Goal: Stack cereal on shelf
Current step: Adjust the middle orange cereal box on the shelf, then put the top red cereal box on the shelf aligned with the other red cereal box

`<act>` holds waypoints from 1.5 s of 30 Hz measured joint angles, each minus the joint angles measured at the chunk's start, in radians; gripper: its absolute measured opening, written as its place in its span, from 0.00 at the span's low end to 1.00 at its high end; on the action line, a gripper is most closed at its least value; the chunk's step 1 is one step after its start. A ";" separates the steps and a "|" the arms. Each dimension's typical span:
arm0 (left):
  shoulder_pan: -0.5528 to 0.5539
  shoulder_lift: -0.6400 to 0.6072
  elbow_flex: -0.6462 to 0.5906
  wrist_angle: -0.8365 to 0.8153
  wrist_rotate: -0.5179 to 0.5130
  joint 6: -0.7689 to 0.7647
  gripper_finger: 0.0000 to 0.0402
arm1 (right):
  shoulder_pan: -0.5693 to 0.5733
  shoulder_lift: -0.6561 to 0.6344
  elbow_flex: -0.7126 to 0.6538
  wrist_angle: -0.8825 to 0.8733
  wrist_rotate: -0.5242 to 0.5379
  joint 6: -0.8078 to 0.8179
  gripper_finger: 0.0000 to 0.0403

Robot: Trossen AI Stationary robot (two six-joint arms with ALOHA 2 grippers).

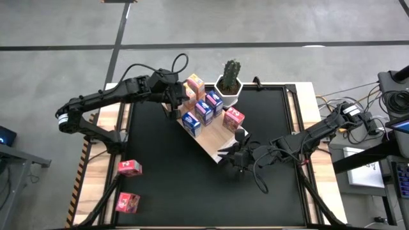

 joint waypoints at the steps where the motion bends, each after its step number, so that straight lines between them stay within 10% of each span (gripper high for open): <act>1: 0.000 -0.001 0.000 0.001 -0.001 -0.002 0.00 | 0.000 0.000 0.000 0.000 0.000 0.000 0.14; 34: -0.006 -0.077 -0.002 0.035 0.001 -0.045 0.00 | 0.000 0.000 0.000 0.000 0.000 0.007 0.14; 45: -0.251 -0.162 -0.105 0.105 0.006 -0.162 0.00 | 0.000 0.000 0.000 -0.024 -0.001 0.086 0.14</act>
